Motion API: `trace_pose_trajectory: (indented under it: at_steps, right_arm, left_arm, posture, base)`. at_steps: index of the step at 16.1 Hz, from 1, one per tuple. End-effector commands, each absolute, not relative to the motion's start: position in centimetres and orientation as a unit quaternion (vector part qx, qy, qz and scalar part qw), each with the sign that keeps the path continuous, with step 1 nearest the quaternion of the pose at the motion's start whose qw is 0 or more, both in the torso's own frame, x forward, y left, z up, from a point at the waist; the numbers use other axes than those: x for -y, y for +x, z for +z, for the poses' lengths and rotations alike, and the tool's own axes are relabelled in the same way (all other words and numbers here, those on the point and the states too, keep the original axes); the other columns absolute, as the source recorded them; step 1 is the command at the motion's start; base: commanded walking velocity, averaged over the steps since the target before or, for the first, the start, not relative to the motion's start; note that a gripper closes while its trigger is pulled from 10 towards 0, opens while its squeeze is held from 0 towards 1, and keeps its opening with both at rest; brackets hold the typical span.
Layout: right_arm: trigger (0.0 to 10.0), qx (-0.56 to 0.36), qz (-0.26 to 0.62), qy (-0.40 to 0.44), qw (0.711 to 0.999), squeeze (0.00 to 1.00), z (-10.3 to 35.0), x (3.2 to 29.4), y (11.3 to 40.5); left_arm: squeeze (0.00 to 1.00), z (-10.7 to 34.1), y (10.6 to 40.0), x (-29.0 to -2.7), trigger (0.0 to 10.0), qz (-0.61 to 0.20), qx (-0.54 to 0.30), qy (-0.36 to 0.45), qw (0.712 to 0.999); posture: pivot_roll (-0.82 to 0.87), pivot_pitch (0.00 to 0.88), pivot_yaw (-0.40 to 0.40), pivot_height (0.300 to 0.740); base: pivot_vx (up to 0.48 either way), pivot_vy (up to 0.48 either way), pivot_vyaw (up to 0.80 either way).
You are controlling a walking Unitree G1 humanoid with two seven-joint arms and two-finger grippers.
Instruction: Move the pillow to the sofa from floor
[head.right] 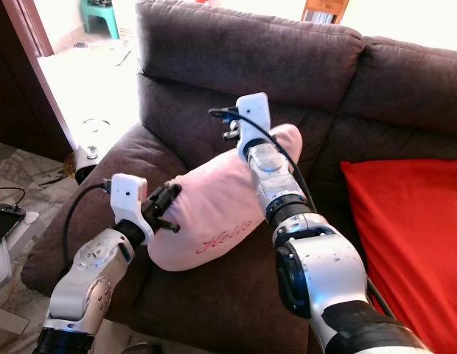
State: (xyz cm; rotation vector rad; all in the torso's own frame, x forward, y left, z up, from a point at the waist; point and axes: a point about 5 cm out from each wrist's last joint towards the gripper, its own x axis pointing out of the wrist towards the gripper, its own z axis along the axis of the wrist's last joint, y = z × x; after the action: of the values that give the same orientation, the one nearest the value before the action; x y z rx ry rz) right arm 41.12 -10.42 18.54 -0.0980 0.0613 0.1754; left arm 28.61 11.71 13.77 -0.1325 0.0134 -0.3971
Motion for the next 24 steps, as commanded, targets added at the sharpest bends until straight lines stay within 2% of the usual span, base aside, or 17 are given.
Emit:
trace_pose_trajectory:
  at_steps: [1,2,4,5,7,9,11,13,15,17,18,19,22,24]
  right_arm:
    - [10.0,-0.02,0.073,-0.043,0.996,0.0,19.1,11.1,41.3]
    - [10.0,-0.005,0.053,-0.036,0.998,0.0,19.1,12.0,41.3]
    - [10.0,0.001,0.041,-0.036,0.998,0.0,19.0,12.7,41.2]
    - [10.0,0.001,0.041,-0.036,0.998,0.0,19.0,12.7,41.2]
    - [10.0,-0.003,0.007,-0.044,0.999,0.0,17.2,15.0,40.5]
    - [10.0,-0.015,-0.013,-0.048,0.999,0.0,15.5,16.4,39.7]
    - [10.0,-0.02,-0.037,-0.044,0.998,0.0,14.2,17.5,38.9]
    - [10.0,-0.005,-0.07,-0.032,0.997,0.0,12.7,18.8,37.4]
    - [10.0,-0.004,-0.074,-0.032,0.997,0.0,12.2,19.2,36.9]
    - [10.0,-0.018,-0.086,-0.039,0.995,0.0,10.0,20.2,35.0]
    - [10.0,-0.025,-0.091,-0.039,0.995,0.0,8.2,20.9,32.6]
    - [10.0,-0.018,-0.087,-0.036,0.995,0.0,7.9,20.8,32.0]
    - [10.0,-0.02,-0.062,-0.035,0.997,0.0,6.7,19.8,30.5]
    - [10.0,-0.039,-0.07,-0.037,0.996,0.0,5.7,19.8,29.8]
  left_arm:
    - [0.0,14.5,29.0,-12.3,10.0,-0.176,0.008,-0.073,0.982]
    - [0.0,14.0,29.6,-13.8,10.0,-0.108,0.0,-0.088,0.99]
    - [0.0,13.6,29.9,-15.0,10.0,-0.056,-0.011,-0.089,0.994]
    - [0.0,13.6,29.9,-15.0,10.0,-0.056,-0.011,-0.089,0.994]
    - [0.0,12.9,29.8,-18.7,10.0,0.07,-0.022,-0.102,0.992]
    - [0.0,12.7,29.7,-18.9,10.0,0.076,-0.029,-0.1,0.992]
    - [0.0,12.2,29.7,-18.1,10.0,0.059,-0.051,-0.096,0.992]
    - [0.0,11.9,29.5,-15.9,10.0,0.01,-0.065,-0.126,0.99]
    - [0.0,11.8,29.5,-15.5,10.0,0.002,-0.072,-0.131,0.989]
    - [0.0,11.0,29.5,-15.3,10.0,-0.003,-0.094,-0.125,0.988]
    - [0.0,10.2,29.7,-16.1,10.0,0.02,-0.108,-0.114,0.987]
    - [0.0,10.1,29.8,-16.5,10.0,0.027,-0.104,-0.101,0.989]
    - [0.0,9.9,29.7,-17.2,10.0,0.018,-0.072,0.04,0.996]
    - [0.0,9.8,29.6,-17.7,10.0,0.029,-0.059,0.054,0.996]
  posture:
    - [0.11,0.0,-0.119,0.74]
    - [0.11,0.004,-0.116,0.74]
    - [0.1,0.006,-0.115,0.74]
    - [0.1,0.006,-0.115,0.74]
    - [0.09,0.013,-0.113,0.74]
    - [0.09,0.018,-0.111,0.74]
    - [0.09,0.02,-0.11,0.74]
    - [0.09,0.02,-0.111,0.74]
    - [0.08,0.021,-0.111,0.74]
    - [0.07,0.022,-0.107,0.74]
    - [0.07,0.021,-0.102,0.74]
    - [0.07,0.019,-0.099,0.74]
    - [0.06,0.018,-0.095,0.74]
    - [0.06,0.017,-0.093,0.74]
  base:
    - [0.0,0.0,0.0]
    - [0.0,0.0,0.0]
    - [0.0,0.0,0.0]
    - [0.0,0.0,0.0]
    - [0.0,0.0,0.0]
    - [0.0,0.0,0.0]
    - [0.0,0.0,0.0]
    - [0.0,0.0,0.0]
    - [0.0,0.0,0.0]
    - [0.0,0.0,0.0]
    - [0.0,0.0,0.0]
    - [0.0,0.0,0.0]
    - [0.0,0.0,0.0]
    - [0.0,0.0,0.0]
